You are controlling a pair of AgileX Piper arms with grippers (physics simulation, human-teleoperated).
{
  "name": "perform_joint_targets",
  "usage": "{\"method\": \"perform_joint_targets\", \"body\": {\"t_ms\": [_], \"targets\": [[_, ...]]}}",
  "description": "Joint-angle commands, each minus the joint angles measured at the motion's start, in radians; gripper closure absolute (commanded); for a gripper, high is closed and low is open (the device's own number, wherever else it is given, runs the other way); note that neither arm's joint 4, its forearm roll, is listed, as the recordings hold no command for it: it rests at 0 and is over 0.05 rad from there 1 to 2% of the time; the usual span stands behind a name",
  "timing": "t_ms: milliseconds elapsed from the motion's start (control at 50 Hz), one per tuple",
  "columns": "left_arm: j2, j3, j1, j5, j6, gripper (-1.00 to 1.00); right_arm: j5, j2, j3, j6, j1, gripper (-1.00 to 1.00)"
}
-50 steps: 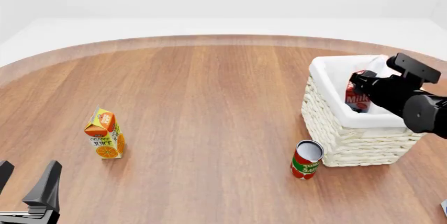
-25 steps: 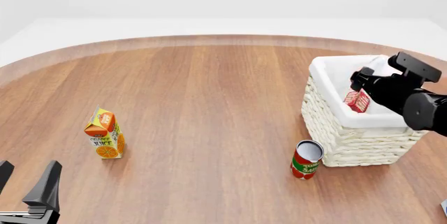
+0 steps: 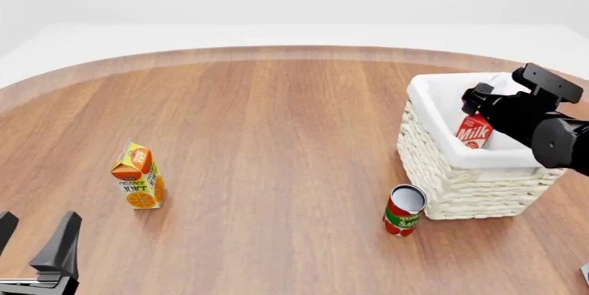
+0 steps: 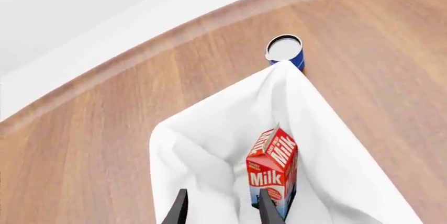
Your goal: Pick the milk and place it in the basket.
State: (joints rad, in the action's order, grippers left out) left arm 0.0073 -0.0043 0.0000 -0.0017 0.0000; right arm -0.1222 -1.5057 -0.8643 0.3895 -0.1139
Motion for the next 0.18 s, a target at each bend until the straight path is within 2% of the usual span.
{"method": "perform_joint_targets", "body": {"t_ms": [20,180], "targets": [[0.000,0.000,0.000,0.000,0.000,-1.00,0.013,0.049,0.024,-0.009,0.006,-1.00],[0.000,0.000,0.000,0.000,0.000,-1.00,0.052,0.145,0.059,-0.022,-0.002,-1.00]]}}
